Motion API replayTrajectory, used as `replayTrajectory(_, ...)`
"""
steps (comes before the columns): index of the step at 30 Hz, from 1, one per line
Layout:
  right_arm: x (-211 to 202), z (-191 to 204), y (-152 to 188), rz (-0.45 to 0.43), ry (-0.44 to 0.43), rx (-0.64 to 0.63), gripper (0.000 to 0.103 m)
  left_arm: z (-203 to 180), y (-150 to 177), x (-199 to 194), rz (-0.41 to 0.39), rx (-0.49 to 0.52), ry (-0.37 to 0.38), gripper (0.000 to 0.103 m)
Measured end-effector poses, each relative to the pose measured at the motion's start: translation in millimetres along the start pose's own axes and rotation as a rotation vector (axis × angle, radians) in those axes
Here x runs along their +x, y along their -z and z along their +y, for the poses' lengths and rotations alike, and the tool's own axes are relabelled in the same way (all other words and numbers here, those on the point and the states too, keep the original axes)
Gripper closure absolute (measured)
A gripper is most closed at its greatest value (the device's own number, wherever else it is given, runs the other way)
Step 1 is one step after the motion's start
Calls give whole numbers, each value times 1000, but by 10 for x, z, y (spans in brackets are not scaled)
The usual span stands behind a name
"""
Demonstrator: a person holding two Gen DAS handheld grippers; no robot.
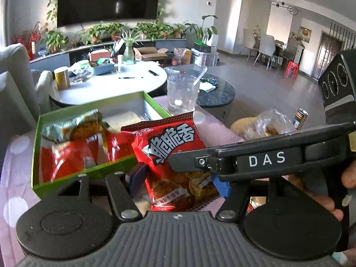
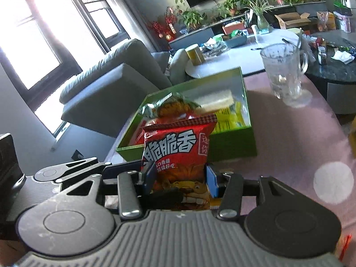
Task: Organize snacks
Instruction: 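Carry the red chip bag with both grippers over the green box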
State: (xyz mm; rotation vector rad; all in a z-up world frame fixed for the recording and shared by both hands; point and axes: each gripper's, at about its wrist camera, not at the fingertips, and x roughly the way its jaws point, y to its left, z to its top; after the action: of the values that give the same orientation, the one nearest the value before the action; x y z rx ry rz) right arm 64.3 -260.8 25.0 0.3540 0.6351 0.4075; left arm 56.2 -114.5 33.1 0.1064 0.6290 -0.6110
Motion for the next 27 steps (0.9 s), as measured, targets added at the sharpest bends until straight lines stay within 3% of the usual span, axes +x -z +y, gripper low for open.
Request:
replayTrajectory(12,285,-63,-412,-30,-23,-10,69,212,-352,294,-16,-6,-57,41)
replayTrajectory(27,729,-348,-661,5,-11,59,69,474,-538,936,65,-22,-72,40)
